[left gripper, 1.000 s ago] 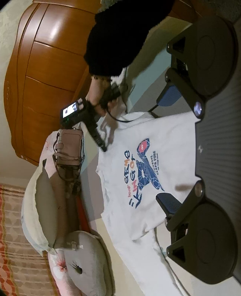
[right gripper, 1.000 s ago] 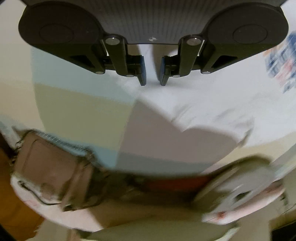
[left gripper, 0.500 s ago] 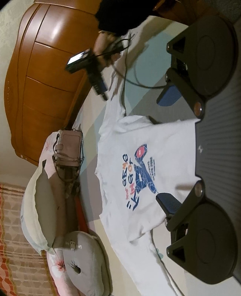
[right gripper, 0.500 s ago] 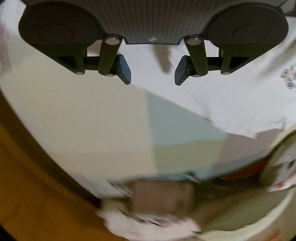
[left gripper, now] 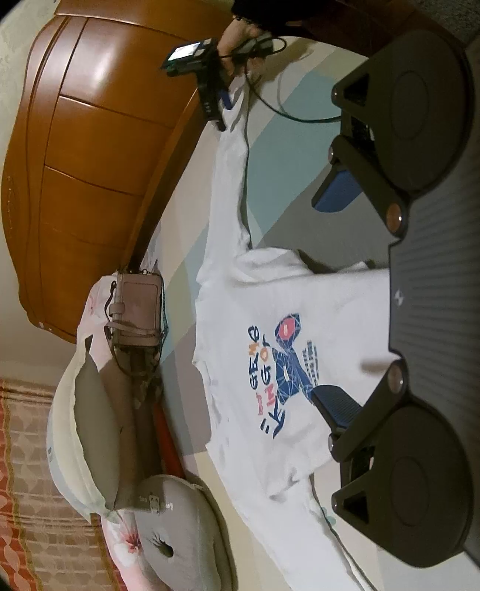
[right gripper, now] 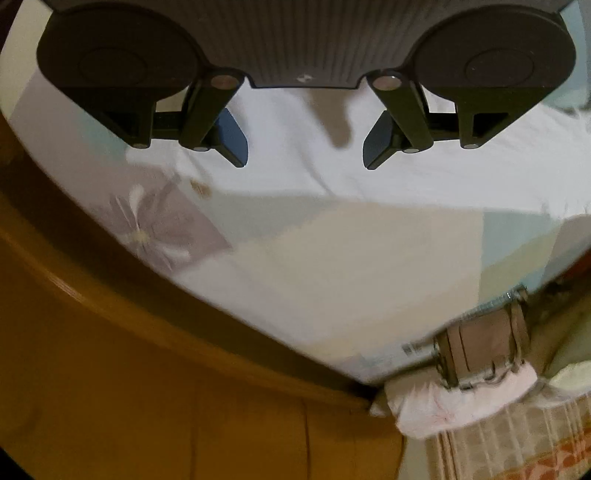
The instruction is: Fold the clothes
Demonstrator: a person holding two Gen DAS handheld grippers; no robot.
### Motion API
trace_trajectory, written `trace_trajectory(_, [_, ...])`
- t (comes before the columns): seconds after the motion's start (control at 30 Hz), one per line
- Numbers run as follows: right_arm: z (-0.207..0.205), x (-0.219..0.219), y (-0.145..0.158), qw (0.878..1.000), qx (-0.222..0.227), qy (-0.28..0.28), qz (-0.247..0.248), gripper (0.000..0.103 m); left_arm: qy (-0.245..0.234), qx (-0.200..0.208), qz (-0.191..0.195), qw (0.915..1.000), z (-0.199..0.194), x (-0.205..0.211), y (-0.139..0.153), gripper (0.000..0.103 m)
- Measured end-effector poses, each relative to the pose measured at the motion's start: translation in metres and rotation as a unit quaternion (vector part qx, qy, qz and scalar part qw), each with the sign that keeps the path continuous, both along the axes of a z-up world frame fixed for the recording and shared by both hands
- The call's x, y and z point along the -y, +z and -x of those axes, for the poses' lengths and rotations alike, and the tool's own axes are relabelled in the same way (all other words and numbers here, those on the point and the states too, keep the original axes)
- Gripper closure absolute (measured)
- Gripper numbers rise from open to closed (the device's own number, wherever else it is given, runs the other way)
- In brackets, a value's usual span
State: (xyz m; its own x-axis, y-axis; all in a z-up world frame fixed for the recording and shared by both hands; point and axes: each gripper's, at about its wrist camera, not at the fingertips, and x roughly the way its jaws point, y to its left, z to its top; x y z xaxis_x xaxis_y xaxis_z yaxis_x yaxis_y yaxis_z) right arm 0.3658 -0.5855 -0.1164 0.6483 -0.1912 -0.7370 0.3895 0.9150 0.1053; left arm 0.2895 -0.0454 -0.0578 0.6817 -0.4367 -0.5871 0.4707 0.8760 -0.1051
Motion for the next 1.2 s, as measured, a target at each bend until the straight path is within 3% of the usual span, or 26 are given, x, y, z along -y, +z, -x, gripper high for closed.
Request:
trace_trajectory(0.13, [0.000, 0.011, -0.010, 0.999, -0.005, -0.005, 0.052, 0.032, -0.003, 0.000, -0.002, 1.0000, 0.002, 0.003, 0.002, 0.003])
trace_trajectory(0.27, [0.000, 0.014, 0.002, 0.999, -0.005, -0.036, 0.040, 0.033, -0.005, 0.002, -0.006, 1.0000, 0.006, 0.004, 0.006, 0.003])
trace_trajectory(0.47, [0.012, -0.032, -0.004, 0.997, -0.007, 0.055, 0.061, 0.027, -0.012, 0.006, -0.010, 0.9999, 0.010, 0.011, 0.009, 0.003])
trace_trajectory(0.53, [0.029, -0.033, -0.012, 0.994, 0.008, 0.073, 0.086, 0.023, -0.018, 0.006, -0.012, 0.9997, 0.012, 0.012, 0.009, 0.003])
trace_trajectory(0.57, [0.036, -0.026, -0.012, 0.994, 0.008, 0.068, 0.090, 0.016, -0.019, 0.005, -0.014, 0.9997, 0.012, 0.012, 0.009, 0.003])
trace_trajectory(0.6, [0.042, -0.019, -0.010, 0.994, 0.009, 0.063, 0.092, 0.017, -0.019, 0.004, -0.016, 0.9997, 0.012, 0.012, 0.009, 0.003])
trace_trajectory(0.8, [0.042, -0.015, 0.016, 0.997, 0.041, 0.048, 0.051, 0.017, -0.016, 0.003, -0.022, 0.9996, 0.014, 0.016, 0.011, 0.003])
trace_trajectory(0.97, [-0.003, -0.023, 0.008, 0.996, 0.056, 0.070, 0.006, 0.016, -0.012, -0.001, -0.025, 0.9996, 0.012, 0.016, 0.008, 0.003])
trace_trajectory(1.03, [-0.018, -0.013, -0.007, 0.998, 0.037, 0.056, -0.014, 0.016, -0.011, -0.003, -0.027, 0.9996, 0.011, 0.016, 0.007, 0.003])
trace_trajectory(1.13, [-0.016, 0.003, -0.012, 0.998, 0.044, 0.040, 0.016, 0.020, -0.009, -0.006, -0.029, 0.9995, 0.009, 0.016, 0.005, 0.003])
trace_trajectory(1.2, [-0.016, 0.009, -0.009, 0.999, 0.023, -0.007, 0.042, 0.019, -0.007, -0.007, -0.030, 0.9995, 0.008, 0.016, 0.004, 0.003])
